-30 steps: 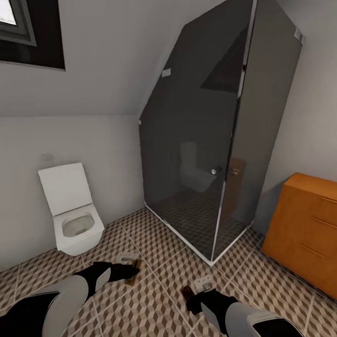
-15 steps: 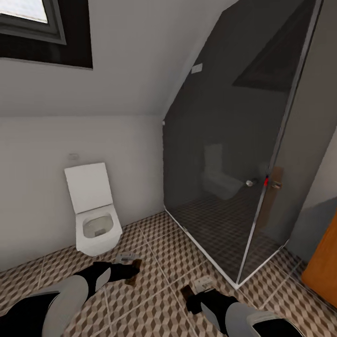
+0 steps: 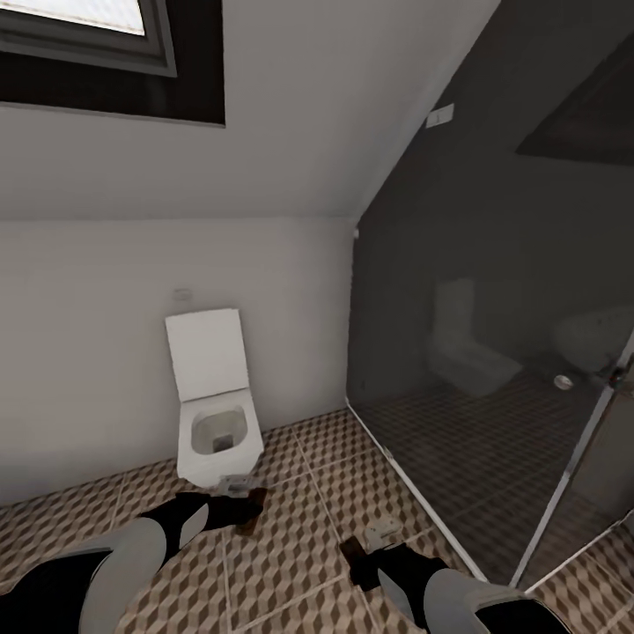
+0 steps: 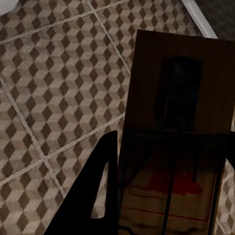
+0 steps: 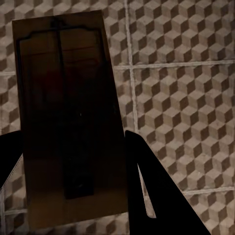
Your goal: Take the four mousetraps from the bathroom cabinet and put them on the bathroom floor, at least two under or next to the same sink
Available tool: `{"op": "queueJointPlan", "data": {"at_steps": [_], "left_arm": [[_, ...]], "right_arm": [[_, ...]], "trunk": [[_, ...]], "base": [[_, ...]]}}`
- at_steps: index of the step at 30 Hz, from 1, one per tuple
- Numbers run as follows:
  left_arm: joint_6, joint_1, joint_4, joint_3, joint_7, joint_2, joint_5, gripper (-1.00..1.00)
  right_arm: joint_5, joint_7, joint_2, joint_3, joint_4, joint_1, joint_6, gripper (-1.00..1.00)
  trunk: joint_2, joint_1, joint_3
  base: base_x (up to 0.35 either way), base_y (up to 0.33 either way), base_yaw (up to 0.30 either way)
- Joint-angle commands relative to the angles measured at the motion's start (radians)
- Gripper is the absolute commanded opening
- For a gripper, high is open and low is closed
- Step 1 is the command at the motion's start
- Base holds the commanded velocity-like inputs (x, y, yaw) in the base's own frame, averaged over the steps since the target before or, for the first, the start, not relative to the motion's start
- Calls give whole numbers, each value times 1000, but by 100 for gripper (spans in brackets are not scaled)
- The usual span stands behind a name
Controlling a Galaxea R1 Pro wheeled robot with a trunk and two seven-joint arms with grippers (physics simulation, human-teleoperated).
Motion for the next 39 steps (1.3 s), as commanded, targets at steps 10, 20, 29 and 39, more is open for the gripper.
{"op": "queueJointPlan", "data": {"at_steps": [10,20,29,39], "left_arm": [[3,-1,0,9,0,0,-14,-100],[3,-1,0,9,0,1,-14,-100],[3,-1,0,9,0,9,-14,-100],[3,-1,0,9,0,12,-14,-100]], "right_arm": [[0,-4,1,8,2,-1,2,-100],[0,-4,1,8,1,-1,2,-100],[1,-4,1,9,1,-1,2,-100],[2,-4,1,9,1,-1,2,-100]], "trunk": [[-1,1,-1],[-1,1,-1],[-1,1,-1],[-1,1,-1]], "base": [[324,0,300],[324,0,300],[324,0,300],[324,0,300]]}}
